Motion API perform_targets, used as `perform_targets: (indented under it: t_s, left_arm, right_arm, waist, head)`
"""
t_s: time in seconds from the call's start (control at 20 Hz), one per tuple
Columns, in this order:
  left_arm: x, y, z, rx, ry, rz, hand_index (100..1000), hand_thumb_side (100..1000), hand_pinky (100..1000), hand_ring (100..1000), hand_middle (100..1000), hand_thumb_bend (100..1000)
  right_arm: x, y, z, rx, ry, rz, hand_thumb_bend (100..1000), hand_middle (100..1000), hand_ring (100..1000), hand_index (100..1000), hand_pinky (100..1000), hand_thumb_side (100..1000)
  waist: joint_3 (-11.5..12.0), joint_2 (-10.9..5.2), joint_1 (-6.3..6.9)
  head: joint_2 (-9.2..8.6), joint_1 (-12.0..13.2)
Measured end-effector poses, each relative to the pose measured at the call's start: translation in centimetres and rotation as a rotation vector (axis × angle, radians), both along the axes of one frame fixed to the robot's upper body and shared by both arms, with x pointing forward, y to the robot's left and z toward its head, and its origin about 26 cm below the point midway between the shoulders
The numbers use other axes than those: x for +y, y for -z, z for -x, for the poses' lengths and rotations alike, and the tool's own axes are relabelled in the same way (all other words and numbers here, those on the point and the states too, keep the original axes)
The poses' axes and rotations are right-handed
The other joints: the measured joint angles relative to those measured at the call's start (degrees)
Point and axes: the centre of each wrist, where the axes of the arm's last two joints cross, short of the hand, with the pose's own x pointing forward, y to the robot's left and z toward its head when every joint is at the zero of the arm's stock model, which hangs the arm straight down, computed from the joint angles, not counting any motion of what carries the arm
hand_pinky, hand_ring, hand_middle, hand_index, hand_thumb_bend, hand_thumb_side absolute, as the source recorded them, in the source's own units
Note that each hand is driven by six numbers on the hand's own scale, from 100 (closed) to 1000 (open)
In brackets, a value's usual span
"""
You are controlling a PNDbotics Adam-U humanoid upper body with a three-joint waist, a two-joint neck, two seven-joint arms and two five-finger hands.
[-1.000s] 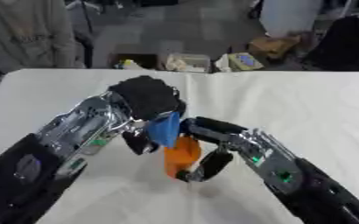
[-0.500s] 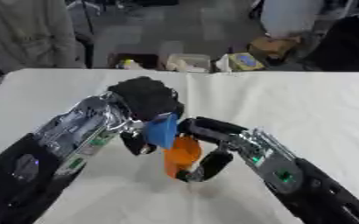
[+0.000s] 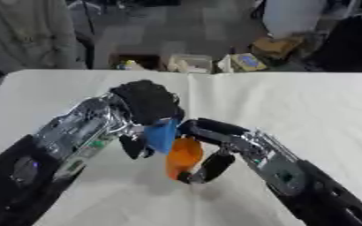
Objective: Pour the contents of one cup into another cup.
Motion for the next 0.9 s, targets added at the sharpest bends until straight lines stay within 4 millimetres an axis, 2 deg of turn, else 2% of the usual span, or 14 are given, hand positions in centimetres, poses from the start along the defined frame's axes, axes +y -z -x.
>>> perform_targets:
  t_s: [0.9]
  left_arm:
    - [-0.12,-0.34,0.27,-0.006,0.007,-0.051,767,100,400,356,368,200]
  right_arm:
    - [-0.03,0.09,0.03,0.003,0.001,0.001,124,242,452,463,355,100]
  waist:
    - [0.00,0.00,0.07]
  head:
    - [-0.23,0.03]
